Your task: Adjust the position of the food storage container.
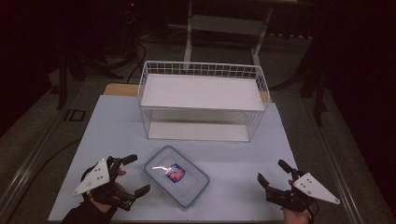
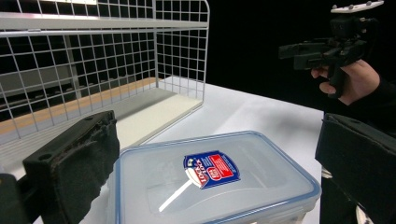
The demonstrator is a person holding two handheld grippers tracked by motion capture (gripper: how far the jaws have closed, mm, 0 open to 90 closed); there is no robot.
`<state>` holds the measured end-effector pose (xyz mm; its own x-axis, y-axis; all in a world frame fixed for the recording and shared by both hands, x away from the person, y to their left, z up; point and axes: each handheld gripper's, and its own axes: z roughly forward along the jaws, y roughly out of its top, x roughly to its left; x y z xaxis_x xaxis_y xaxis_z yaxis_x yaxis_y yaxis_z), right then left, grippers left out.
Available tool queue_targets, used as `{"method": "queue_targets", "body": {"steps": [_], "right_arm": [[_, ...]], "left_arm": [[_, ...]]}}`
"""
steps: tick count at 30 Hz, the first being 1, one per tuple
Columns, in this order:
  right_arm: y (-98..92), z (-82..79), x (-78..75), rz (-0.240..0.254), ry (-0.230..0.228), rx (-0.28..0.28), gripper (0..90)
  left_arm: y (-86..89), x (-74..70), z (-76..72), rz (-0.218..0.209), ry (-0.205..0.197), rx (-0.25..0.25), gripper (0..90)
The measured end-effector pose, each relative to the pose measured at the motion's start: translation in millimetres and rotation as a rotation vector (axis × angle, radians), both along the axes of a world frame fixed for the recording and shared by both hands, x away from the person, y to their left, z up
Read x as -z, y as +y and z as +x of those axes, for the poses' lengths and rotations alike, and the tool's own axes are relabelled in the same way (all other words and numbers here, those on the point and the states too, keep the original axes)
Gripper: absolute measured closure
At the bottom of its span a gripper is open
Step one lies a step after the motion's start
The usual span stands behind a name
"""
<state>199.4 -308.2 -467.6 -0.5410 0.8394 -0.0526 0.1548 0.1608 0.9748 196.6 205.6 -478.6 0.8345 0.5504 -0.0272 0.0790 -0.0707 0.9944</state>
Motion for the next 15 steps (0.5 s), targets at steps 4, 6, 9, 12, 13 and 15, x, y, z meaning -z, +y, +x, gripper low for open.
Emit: {"method": "queue_targets", "body": {"steps": [4,6,9,12,13,15], "right_arm": [[6.2,-5.0,-6.5,0.004,-0.005,-0.027,12.6],[10.1,-8.3,-12.1,0.017,-0.013,-0.044,12.7],[18.1,-10.5,-23.6,0.036,-0.012,-0.073,12.7],[25.7,-8.6,-34.0,0.062,0.009,-0.097,11.9],[29.5,-7.6,-37.9,0.055,0.010,-0.099,11.9],[38.7,-7.3,-44.3,0.045,-0.014,-0.124,12.0]], "left_arm": [[1.7,-1.9,-1.3,-0.005,-0.015,-0.003,0.0],[2.2,-2.7,-1.9,-0.012,-0.021,-0.002,0.0],[2.5,-3.0,-1.8,-0.013,-0.023,0.000,0.0],[3.0,-2.9,-1.2,-0.014,-0.022,0.002,0.0],[3.2,-2.7,-0.8,-0.015,-0.021,0.003,0.0],[3.7,-2.2,-0.3,-0.011,-0.021,-0.001,0.0]]}}
